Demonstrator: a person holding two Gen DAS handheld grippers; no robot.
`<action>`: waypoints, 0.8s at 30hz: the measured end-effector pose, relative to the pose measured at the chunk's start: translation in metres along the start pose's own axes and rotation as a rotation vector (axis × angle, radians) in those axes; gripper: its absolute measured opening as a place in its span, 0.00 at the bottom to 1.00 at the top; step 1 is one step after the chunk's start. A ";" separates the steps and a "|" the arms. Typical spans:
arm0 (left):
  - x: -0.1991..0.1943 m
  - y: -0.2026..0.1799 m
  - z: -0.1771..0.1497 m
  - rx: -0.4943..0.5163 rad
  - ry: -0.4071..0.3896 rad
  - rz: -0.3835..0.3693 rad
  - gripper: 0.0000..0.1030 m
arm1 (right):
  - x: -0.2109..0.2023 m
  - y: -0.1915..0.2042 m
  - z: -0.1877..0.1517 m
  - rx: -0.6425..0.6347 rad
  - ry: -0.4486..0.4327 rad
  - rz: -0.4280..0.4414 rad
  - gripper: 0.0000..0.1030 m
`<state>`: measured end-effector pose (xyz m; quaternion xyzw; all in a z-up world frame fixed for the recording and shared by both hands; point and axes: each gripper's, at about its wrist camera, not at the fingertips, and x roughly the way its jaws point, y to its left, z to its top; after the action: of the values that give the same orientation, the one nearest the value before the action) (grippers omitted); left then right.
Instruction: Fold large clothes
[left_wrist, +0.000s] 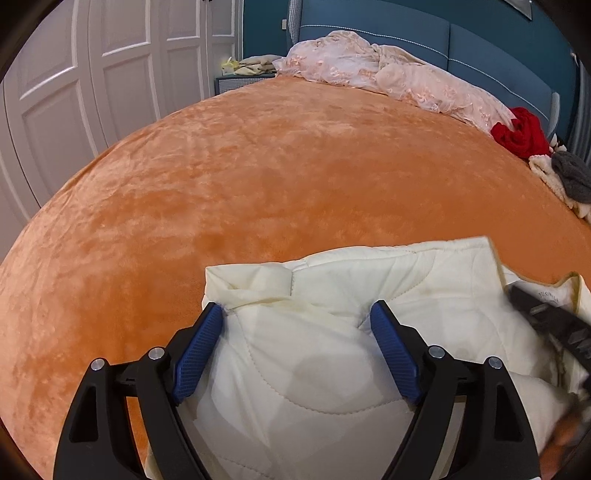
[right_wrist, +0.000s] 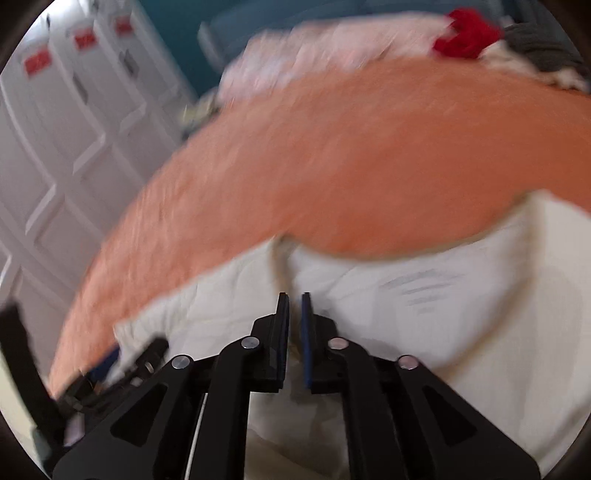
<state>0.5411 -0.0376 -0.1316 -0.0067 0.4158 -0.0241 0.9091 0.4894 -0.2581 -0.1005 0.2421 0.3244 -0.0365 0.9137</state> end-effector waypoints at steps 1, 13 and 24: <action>0.000 0.001 0.000 -0.003 0.000 0.000 0.79 | -0.016 -0.011 0.003 0.040 -0.038 0.013 0.10; -0.076 -0.039 0.028 0.052 -0.081 -0.226 0.82 | -0.122 -0.167 0.048 0.184 -0.060 -0.145 0.46; -0.056 -0.228 0.005 0.293 0.119 -0.388 0.81 | -0.083 -0.184 0.047 0.161 0.148 -0.076 0.19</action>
<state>0.4994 -0.2621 -0.0783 0.0469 0.4516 -0.2584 0.8527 0.4096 -0.4490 -0.0952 0.3042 0.3959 -0.0792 0.8628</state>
